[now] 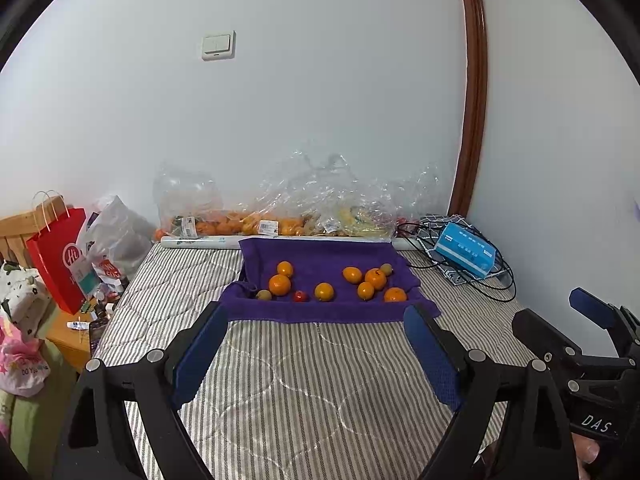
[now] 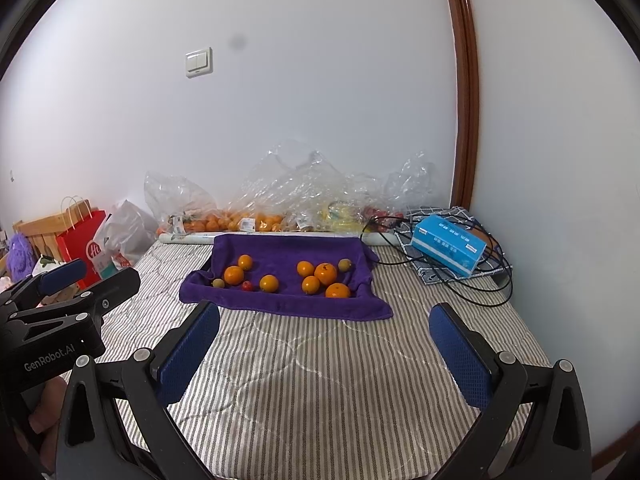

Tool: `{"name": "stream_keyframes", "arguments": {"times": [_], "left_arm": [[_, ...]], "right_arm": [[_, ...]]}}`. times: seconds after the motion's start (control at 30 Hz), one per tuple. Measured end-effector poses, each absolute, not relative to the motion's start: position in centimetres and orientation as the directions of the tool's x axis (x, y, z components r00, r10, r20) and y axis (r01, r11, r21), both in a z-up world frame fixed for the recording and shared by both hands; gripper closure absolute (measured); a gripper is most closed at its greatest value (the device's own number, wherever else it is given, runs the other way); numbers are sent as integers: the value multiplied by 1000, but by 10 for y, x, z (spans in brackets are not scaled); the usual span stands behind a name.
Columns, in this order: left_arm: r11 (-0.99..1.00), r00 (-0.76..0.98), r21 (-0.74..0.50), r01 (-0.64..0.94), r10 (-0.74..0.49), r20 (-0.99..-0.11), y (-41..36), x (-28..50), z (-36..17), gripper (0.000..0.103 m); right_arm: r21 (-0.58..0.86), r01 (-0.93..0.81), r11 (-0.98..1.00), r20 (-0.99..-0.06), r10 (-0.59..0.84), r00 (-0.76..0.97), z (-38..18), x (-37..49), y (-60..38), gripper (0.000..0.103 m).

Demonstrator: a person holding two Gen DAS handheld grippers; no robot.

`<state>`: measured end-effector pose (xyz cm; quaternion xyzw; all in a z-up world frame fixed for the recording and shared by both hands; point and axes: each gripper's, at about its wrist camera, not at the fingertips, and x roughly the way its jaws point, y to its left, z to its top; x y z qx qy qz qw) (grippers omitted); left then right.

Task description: Organize fruits

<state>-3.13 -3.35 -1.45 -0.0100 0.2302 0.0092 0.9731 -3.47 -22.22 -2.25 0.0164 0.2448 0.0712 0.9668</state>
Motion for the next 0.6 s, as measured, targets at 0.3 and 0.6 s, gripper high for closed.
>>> {"name": "stream_keyframes", "arguments": {"times": [0.3, 0.6], "left_arm": [[1000, 894, -16, -24, 14, -448, -32, -32, -15, 14], [999, 894, -20, -28, 15, -448, -32, -34, -15, 14]], "right_arm": [[66, -133, 989, -469, 149, 870, -23, -36, -223, 0], [64, -135, 989, -467, 149, 872, -22, -37, -223, 0]]}}
